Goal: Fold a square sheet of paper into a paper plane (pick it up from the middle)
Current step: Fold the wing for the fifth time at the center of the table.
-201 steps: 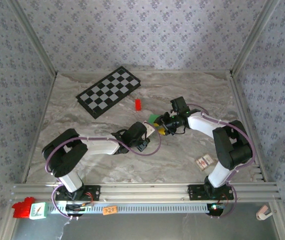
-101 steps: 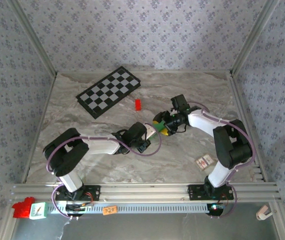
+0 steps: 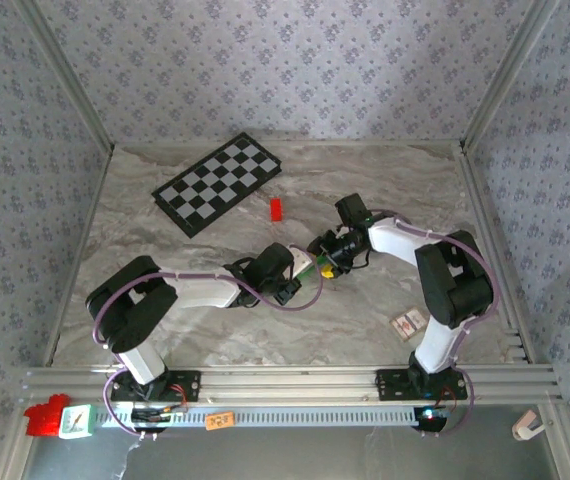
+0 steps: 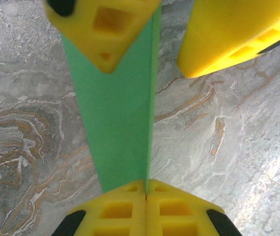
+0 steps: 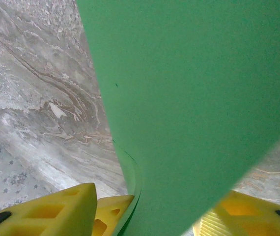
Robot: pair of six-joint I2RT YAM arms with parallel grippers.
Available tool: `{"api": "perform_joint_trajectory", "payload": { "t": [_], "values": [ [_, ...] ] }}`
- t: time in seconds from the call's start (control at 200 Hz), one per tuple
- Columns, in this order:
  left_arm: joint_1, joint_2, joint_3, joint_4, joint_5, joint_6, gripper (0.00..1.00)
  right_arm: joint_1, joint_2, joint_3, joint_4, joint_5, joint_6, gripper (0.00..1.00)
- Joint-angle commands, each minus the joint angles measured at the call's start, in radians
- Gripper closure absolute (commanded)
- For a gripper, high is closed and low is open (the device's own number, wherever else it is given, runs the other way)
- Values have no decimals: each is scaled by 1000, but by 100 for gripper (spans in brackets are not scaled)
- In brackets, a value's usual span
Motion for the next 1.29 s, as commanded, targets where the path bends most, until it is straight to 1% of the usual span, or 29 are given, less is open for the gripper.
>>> {"api": "perform_joint_trajectory", "payload": {
  "t": [0.0, 0.225, 0.415, 0.515, 0.59, 0.685, 0.805, 1.074, 1.289],
  "values": [
    [4, 6, 31, -16, -7, 22, 93, 3, 22, 38, -64, -27, -26, 52],
    [4, 11, 36, -16, -6, 25, 89, 2, 23, 51, -70, -35, -27, 68],
    [4, 13, 39, -16, -5, 29, 86, 1, 17, 56, -75, -40, -29, 77],
    [3, 15, 39, -16, -4, 30, 83, 0, 15, 56, -76, -43, -30, 84],
    [4, 17, 38, -14, -3, 30, 78, 0, 13, 56, -76, -44, -33, 87],
    [4, 22, 38, -14, -3, 25, 72, 0, 13, 56, -73, -53, -33, 90],
    [4, 26, 39, -14, -4, 27, 69, -3, 9, 59, -72, -61, -33, 92],
    [4, 37, 38, -13, 10, 31, 69, -12, 5, 65, -78, -66, -32, 93],
    [3, 39, 36, -11, 16, 34, 75, -17, 10, 70, -76, -70, -32, 92]
  ]
}}
